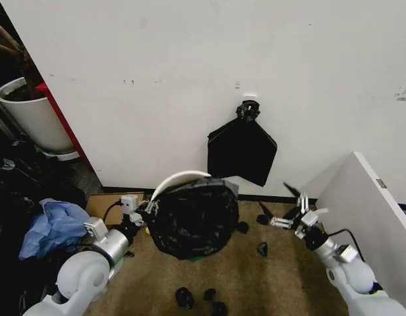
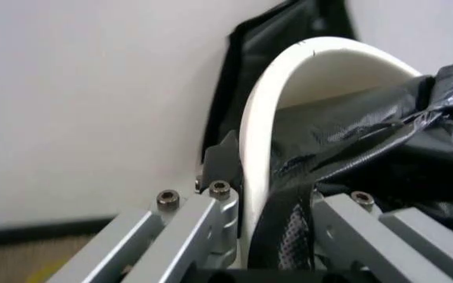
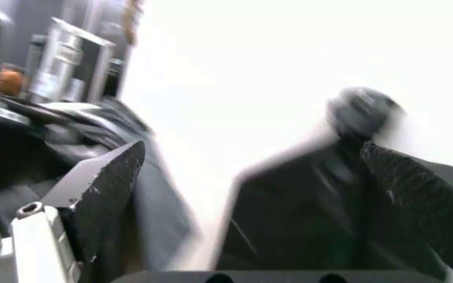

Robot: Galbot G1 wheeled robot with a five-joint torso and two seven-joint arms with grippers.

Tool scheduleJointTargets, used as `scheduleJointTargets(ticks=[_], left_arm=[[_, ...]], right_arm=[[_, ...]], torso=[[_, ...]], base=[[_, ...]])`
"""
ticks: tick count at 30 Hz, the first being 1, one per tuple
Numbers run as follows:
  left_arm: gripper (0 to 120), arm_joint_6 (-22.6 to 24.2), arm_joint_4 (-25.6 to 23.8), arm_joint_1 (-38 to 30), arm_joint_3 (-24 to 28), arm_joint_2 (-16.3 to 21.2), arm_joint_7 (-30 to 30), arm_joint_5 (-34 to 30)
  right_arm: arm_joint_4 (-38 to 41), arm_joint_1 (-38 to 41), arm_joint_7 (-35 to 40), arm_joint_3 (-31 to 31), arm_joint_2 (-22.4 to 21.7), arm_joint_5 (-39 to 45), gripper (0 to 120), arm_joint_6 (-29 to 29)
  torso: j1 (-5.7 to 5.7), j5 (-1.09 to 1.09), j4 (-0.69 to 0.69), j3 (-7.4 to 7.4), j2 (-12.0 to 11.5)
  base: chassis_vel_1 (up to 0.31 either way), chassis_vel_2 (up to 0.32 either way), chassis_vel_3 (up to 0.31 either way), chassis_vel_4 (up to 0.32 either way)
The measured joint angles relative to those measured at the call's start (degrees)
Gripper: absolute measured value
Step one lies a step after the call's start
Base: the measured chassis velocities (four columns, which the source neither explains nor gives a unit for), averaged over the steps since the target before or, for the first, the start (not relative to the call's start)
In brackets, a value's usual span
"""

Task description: Place the garbage bag over the trash bin.

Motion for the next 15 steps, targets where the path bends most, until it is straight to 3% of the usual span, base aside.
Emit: scheduleJointTargets(ticks=[6, 12, 15], left_arm=[[4, -6.08, 1.12, 0.15, 1.10, 1.16, 5.73, 6.20], [4, -10.50, 2.42, 0.39, 1.54, 1.50, 9.04, 12.76], [4, -12.54, 2.99, 0.43, 1.62, 1.50, 10.97, 16.04]], right_arm=[[7.40, -0.16, -1.87, -4.97, -2.13, -10.67, 100, -4.24], [9.13, 0.89, -3.40, -5.92, -2.89, -14.90, 100, -7.18], [9.58, 1.09, -3.51, -6.14, -3.25, -16.51, 94, -8.90]], torso=[[0.00, 0.00, 0.00, 0.00, 0.00], [0.00, 0.00, 0.01, 0.00, 0.00], [0.00, -0.01, 0.02, 0.00, 0.00]], base=[[0.000, 0.000, 0.000, 0.000], [0.000, 0.000, 0.000, 0.000], [0.000, 0.000, 0.000, 0.000]])
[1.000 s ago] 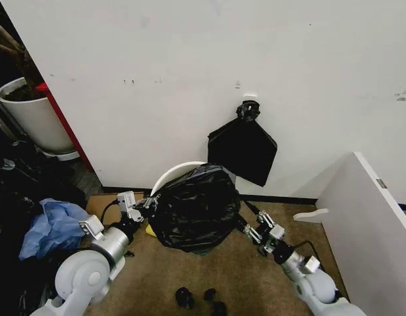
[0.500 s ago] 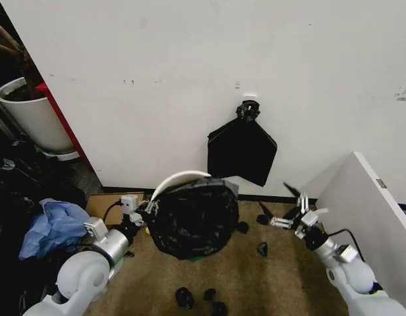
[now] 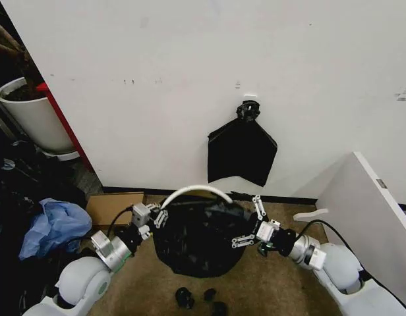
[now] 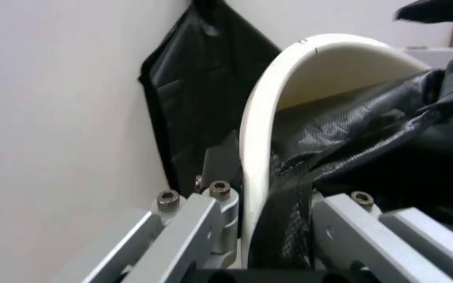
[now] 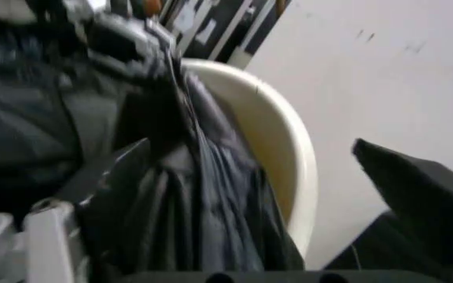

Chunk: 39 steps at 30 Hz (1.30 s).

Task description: Place the garbage bag over the trash bin.

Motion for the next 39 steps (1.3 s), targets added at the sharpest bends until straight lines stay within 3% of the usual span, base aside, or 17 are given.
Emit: scheduleJointTargets(ticks=[4, 6, 10, 18, 19, 25, 31, 39], left_arm=[[4, -2.94, 0.55, -0.03, 0.00, -0.12, 1.95, 4.47], [4, -3.17, 0.67, -0.04, -0.05, -0.12, 1.98, 4.84], [4, -3.52, 1.30, -0.06, -0.34, -0.14, 1.55, 5.73], [4, -2.43, 1.09, 0.03, -0.66, -0.14, 0.41, 2.69], [4, -2.43, 1.09, 0.03, -0.66, -0.14, 0.41, 2.69], [4, -1.91, 1.04, 0.23, -0.75, -0.16, 0.10, 2.03], [4, -1.89, 1.16, 0.33, -0.53, -0.07, 0.32, 3.22], [4, -6.38, 2.65, -0.18, -0.54, -0.35, 8.42, 13.92]], right_arm=[[0.02, -0.09, 0.70, 0.43, -0.28, -4.93, 75, -2.62], [-0.03, -0.15, 0.86, 0.65, -0.28, -5.78, 72, -2.79], [0.48, -0.39, 2.46, 2.05, 0.20, -13.05, 54, -2.92], [0.61, -0.56, 5.03, 3.29, 1.92, -25.95, 26, 3.56], [0.61, -0.56, 5.03, 3.29, 1.92, -25.95, 26, 3.56], [0.61, -0.57, 8.02, 2.31, 2.55, -26.40, 0, 4.99], [0.48, -0.30, 9.83, 0.82, 2.67, -21.19, 0, 5.10], [-2.12, 2.65, 3.81, 0.53, 1.73, -6.73, 0, 4.15]], torso=[[0.00, 0.01, -0.02, 0.00, 0.00], [0.00, 0.01, -0.02, 0.00, 0.00], [0.00, 0.01, -0.01, 0.00, 0.00], [0.00, 0.01, -0.01, 0.00, 0.00], [0.00, 0.01, -0.01, 0.00, 0.00], [0.00, 0.01, -0.01, 0.00, 0.00], [0.00, 0.01, -0.01, 0.00, 0.00], [0.00, 0.01, -0.01, 0.00, 0.00]], base=[[0.000, 0.000, 0.000, 0.000], [0.000, 0.000, 0.000, 0.000], [0.000, 0.000, 0.000, 0.000], [0.000, 0.000, 0.000, 0.000], [0.000, 0.000, 0.000, 0.000], [0.000, 0.000, 0.000, 0.000], [0.000, 0.000, 0.000, 0.000], [0.000, 0.000, 0.000, 0.000]])
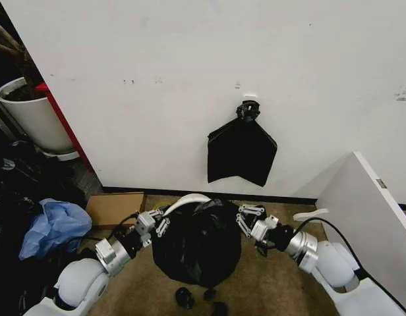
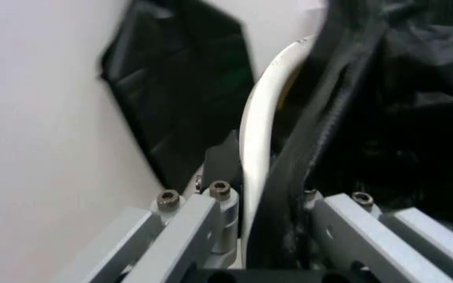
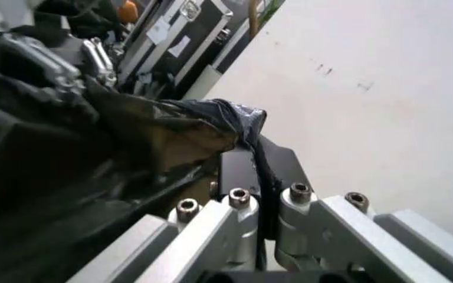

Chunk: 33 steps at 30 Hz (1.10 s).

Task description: Place the garbage bag over the trash bin.

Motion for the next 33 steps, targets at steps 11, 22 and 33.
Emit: scheduleJointTargets(ticks=[11, 22, 33], left_arm=[[4, -3.44, 2.90, -1.97, -2.01, -1.18, 17.99, -7.42], [4, 0.14, 6.13, -3.80, -3.71, -2.40, 15.40, -21.26], [4, 5.58, 4.60, -4.05, -2.88, -4.66, -3.47, -24.05]], right_arm=[[-9.24, 2.55, -3.58, -0.15, 1.40, 1.40, 0, 1.68], [-20.42, 5.30, -4.93, -1.01, 2.65, 6.60, 8, 8.55], [-17.31, 0.10, 16.56, -0.87, 3.14, 6.14, 49, 2.67]], torso=[[0.00, 0.00, 0.00, 0.00, 0.00], [0.01, 0.01, -0.02, 0.01, 0.00], [0.00, 0.00, -0.01, 0.00, 0.00]], base=[[0.000, 0.000, 0.000, 0.000], [0.000, 0.000, 0.000, 0.000], [0.000, 0.000, 0.000, 0.000]])
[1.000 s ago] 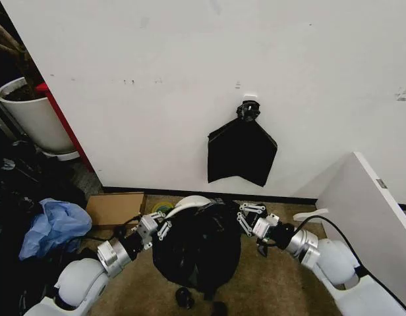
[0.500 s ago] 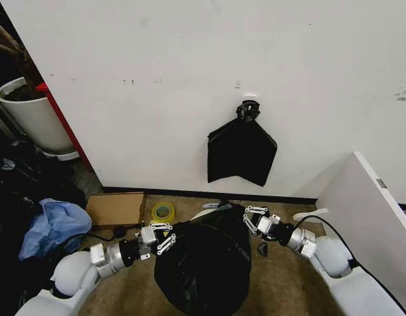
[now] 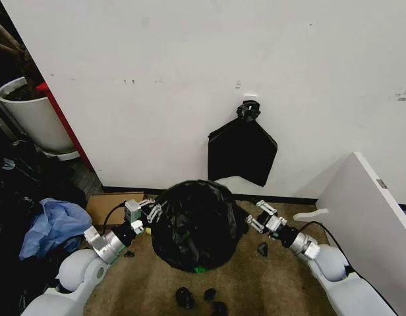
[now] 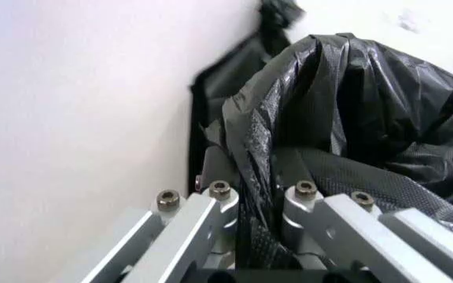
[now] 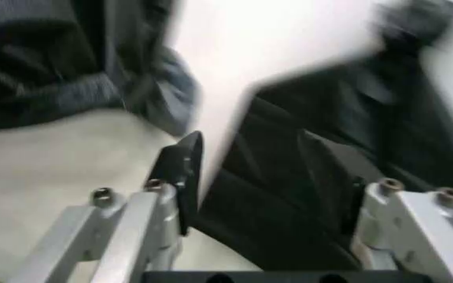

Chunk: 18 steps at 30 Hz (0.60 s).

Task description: Place the garbage bag over the trash bin.

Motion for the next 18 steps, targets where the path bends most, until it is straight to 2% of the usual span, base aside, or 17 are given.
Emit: scheduleJointTargets(ticks=[1, 2, 4, 9, 10, 15, 18], left_arm=[[4, 0.45, -0.48, 0.21, -0.11, -0.09, -1.28, -0.81], [4, 0.45, -0.48, 0.21, -0.11, -0.09, -1.28, -0.81], [4, 1.26, -1.34, 0.64, -0.29, -0.19, -3.76, -2.24], [4, 3.01, -4.35, 2.33, -0.08, -0.80, -10.73, -4.76], [4, 3.01, -4.35, 2.33, -0.08, -0.80, -10.73, -4.76], [4, 3.12, -7.97, 4.59, 0.98, -2.90, -15.73, -4.93], [4, 2.31, -9.93, 5.83, 1.42, -4.82, -19.17, -4.89]], right_arm=[[1.52, -1.30, 4.28, -0.37, -0.13, 0.53, 54, -1.93], [1.52, -1.30, 4.28, -0.37, -0.13, 0.53, 54, -1.93], [5.27, -3.80, 11.70, -1.35, -0.25, 2.11, 63, -6.19], [19.54, -9.81, 26.25, -5.62, -0.26, 9.10, 84, -16.63], [19.54, -9.81, 26.25, -5.62, -0.26, 9.10, 84, -16.63], [29.98, -13.38, 32.39, -9.95, -0.39, 13.01, 99, -21.55], [33.70, -13.93, 34.01, -11.55, -0.22, 11.89, 100, -22.42]], torso=[[0.00, 0.01, 0.01, 0.00, 0.00], [0.00, 0.01, 0.01, 0.00, 0.00], [0.00, 0.01, 0.00, 0.00, 0.00], [0.00, 0.00, 0.01, -0.01, 0.00], [0.00, 0.00, 0.01, -0.01, 0.00], [0.00, 0.00, 0.00, -0.01, 0.01], [-0.01, 0.01, 0.01, -0.01, 0.01]], base=[[0.000, 0.000, 0.000, 0.000], [0.000, 0.000, 0.000, 0.000], [0.000, 0.000, 0.000, 0.000], [0.000, 0.000, 0.000, 0.000], [0.000, 0.000, 0.000, 0.000], [0.000, 0.000, 0.000, 0.000], [0.000, 0.000, 0.000, 0.000]])
